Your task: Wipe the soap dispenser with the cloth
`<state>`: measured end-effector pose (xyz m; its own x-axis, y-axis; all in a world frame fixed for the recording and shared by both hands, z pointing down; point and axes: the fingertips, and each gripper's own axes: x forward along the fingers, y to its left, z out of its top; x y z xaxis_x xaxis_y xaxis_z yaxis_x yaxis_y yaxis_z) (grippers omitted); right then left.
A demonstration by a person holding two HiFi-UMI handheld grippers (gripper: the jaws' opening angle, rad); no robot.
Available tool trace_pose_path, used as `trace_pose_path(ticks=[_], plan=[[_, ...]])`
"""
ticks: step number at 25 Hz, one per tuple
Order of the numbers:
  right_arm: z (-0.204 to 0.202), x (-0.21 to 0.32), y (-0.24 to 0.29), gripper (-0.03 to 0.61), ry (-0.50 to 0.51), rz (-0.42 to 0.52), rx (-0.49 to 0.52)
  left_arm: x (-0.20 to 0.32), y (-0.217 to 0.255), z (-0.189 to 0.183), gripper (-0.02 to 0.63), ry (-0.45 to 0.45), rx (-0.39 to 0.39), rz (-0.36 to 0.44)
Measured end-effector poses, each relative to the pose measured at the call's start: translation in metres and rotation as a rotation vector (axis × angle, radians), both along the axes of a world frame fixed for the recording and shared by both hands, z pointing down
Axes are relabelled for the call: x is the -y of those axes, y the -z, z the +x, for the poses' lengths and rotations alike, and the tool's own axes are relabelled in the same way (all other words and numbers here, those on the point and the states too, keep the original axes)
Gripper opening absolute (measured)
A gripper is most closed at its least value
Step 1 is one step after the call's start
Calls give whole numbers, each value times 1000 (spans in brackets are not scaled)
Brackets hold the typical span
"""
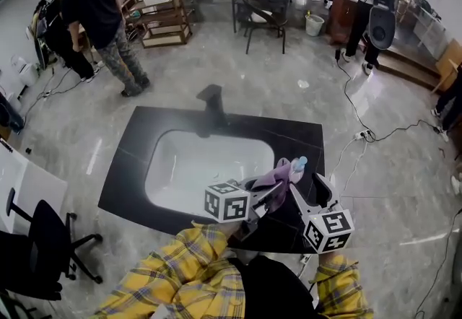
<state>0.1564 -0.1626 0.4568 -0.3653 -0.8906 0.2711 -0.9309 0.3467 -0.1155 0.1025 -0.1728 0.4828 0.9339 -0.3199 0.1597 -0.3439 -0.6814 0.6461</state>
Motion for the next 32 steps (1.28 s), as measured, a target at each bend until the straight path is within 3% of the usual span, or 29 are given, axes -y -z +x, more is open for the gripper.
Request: trace_pose_path(ticks=[12,18,22,32], plan=[[3,-7,-10,252,67,-22,-27,8,-36,-3,87,28,29,-90],[10,0,0,252,211,29,-43,8,-34,-16,89,75,34,-64],[1,3,8,252,384,66,-106,1,-26,-26,87,68,25,-46],[-12,21,10,252,705,61,-155,-9,-10,-41,87,70,22,-12]])
